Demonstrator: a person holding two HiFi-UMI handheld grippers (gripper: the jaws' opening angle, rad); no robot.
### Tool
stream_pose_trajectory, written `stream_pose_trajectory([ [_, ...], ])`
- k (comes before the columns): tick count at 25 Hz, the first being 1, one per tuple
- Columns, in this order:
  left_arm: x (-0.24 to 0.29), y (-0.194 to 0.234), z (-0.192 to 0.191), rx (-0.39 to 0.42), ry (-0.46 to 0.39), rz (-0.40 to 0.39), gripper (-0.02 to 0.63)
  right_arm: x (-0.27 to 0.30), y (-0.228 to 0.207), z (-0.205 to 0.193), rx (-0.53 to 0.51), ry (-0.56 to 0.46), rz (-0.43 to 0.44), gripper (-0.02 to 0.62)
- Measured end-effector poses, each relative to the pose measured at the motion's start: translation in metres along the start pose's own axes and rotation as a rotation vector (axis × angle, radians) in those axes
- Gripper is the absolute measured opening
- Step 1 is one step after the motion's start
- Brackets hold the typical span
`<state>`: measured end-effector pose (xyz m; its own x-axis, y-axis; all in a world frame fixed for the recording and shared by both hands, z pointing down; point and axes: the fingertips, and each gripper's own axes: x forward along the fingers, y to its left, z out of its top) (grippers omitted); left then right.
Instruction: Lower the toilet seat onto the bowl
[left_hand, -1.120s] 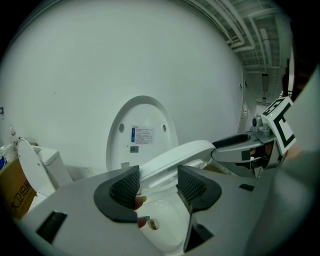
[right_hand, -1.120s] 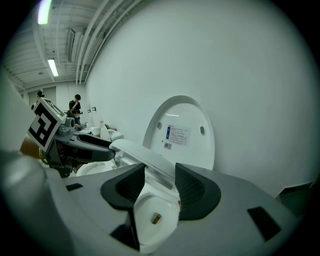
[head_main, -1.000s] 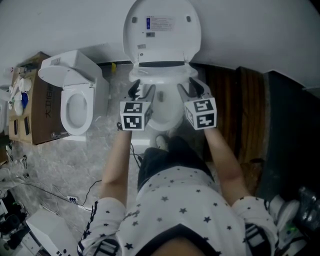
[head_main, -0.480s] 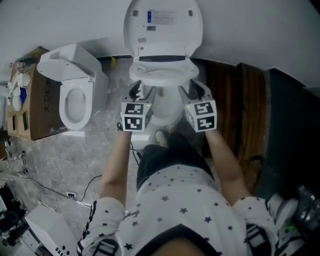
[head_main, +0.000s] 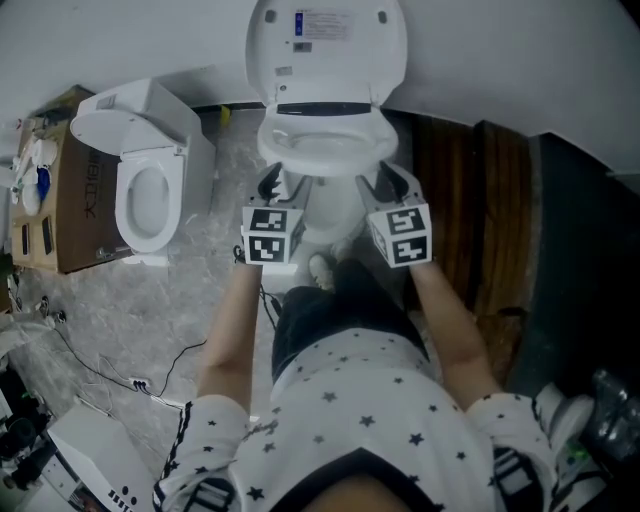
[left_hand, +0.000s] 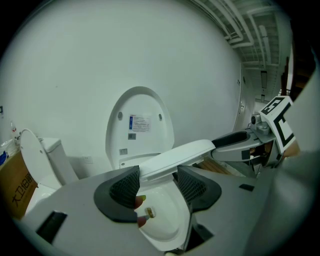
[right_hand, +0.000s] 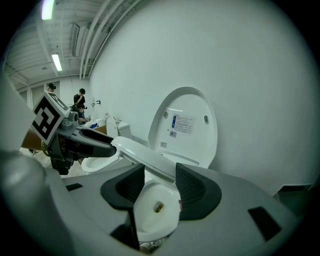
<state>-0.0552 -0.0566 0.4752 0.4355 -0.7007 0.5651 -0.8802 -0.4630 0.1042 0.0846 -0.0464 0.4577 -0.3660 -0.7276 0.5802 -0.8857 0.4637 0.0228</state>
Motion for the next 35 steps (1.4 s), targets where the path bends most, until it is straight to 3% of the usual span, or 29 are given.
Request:
stream_pose_trajectory([
  [35, -0.011, -0.017, -0.068, 0.006, 0.035, 0.017, 0.224, -0.012, 0.032, -0.063, -0.033, 0.031, 0.022, 0.196],
])
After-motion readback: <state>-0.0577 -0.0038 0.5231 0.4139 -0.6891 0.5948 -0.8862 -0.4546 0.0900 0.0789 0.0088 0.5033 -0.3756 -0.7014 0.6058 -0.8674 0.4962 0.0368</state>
